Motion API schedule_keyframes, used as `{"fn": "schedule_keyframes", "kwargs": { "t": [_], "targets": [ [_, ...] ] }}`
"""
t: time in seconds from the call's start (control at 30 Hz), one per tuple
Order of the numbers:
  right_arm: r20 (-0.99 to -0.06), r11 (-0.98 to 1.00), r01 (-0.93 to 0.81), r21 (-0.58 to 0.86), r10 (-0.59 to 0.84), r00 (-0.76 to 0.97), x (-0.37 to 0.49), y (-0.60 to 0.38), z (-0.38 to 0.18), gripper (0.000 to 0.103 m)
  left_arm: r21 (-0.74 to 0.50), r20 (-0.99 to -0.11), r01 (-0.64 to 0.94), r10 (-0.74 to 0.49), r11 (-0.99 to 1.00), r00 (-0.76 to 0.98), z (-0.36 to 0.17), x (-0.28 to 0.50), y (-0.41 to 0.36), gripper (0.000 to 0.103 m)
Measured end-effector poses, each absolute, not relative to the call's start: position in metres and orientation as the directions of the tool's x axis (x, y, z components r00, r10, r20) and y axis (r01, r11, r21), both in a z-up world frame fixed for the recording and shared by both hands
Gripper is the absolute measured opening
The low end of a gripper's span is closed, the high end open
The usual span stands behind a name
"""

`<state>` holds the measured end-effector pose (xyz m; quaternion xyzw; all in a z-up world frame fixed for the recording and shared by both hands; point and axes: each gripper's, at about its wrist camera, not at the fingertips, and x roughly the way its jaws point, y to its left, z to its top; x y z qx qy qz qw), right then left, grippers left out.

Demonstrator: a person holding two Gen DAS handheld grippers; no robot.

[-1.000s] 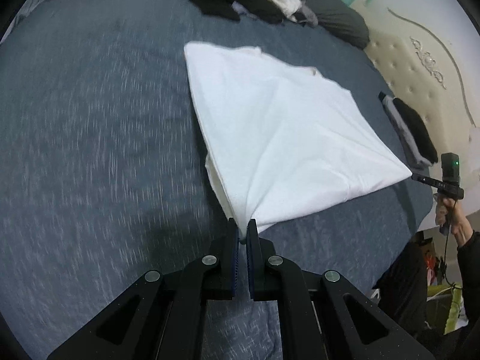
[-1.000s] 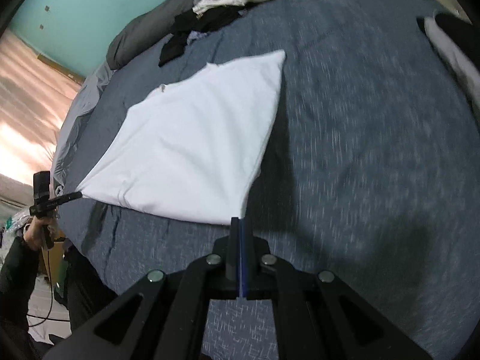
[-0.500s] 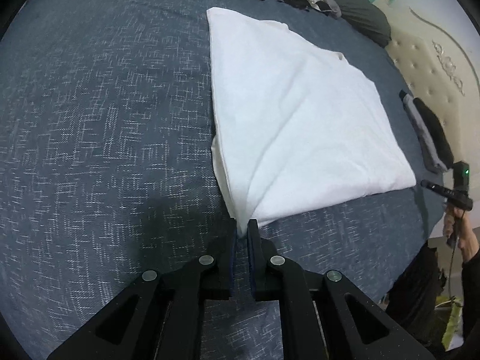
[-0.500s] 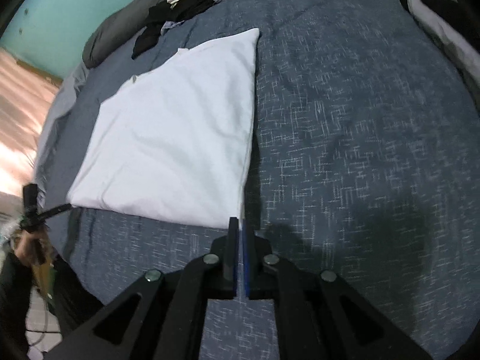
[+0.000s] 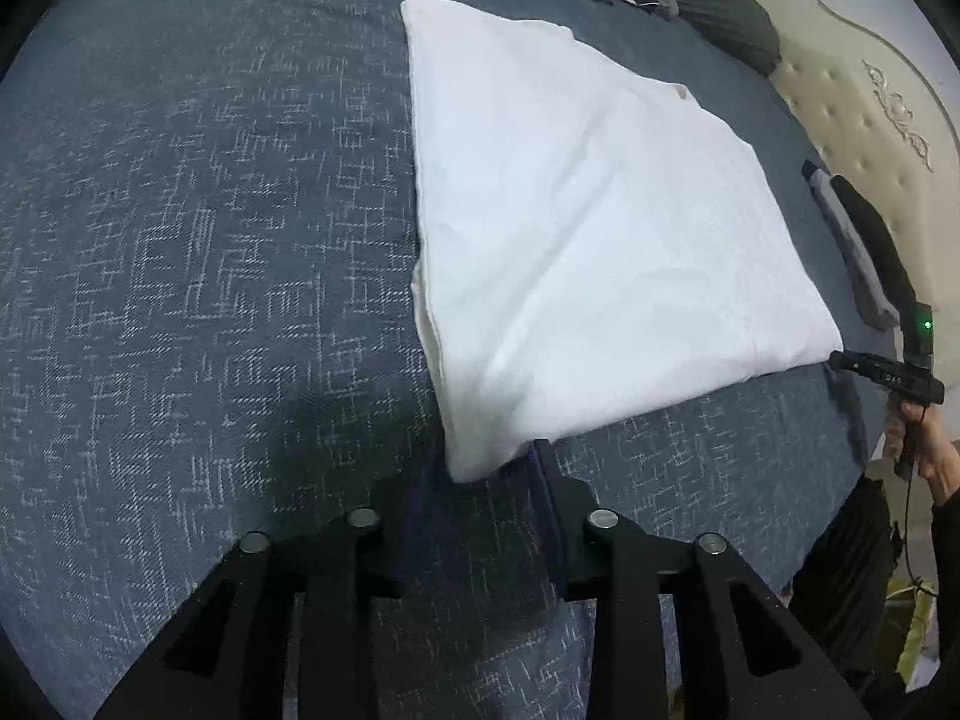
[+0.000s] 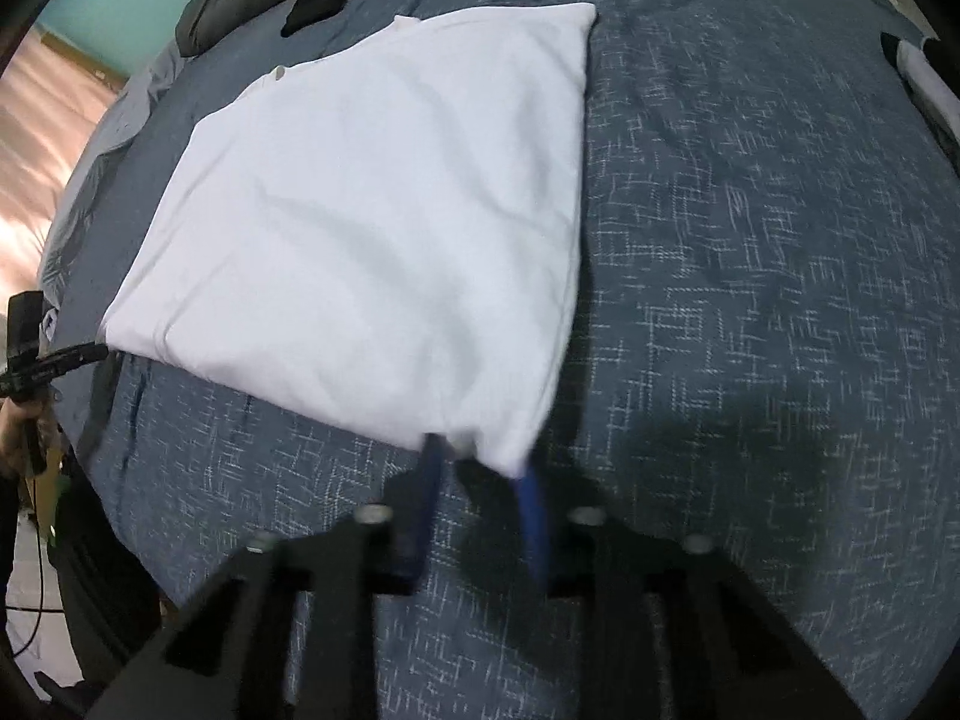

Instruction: Fold clothes

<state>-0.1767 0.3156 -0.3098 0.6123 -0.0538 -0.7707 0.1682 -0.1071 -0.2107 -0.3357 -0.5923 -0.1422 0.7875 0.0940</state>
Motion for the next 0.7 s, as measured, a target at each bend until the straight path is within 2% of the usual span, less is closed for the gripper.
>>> {"fn": "schedule_keyframes", "kwargs": {
  "t": [0.43, 0.7],
  "targets": [
    [-0.914, -0.954, 0.159, 0.256, -0.292, -0.281, -0.175, 0.349, -0.285, 0.003, -0.237, -0.927, 0.009, 0.223, -0.972, -0.301, -0.327, -0.117, -0.209, 0.004],
    [-0.917, -0.959, 0.129, 0.251, -0.278, -0.285, -0.177, 0.352, -0.293, 0.003, -0.198, -0.938, -0.002, 0.190, -0.980, -0.290, -0.325, -0.122, -0.214, 0.004]
  ]
}}
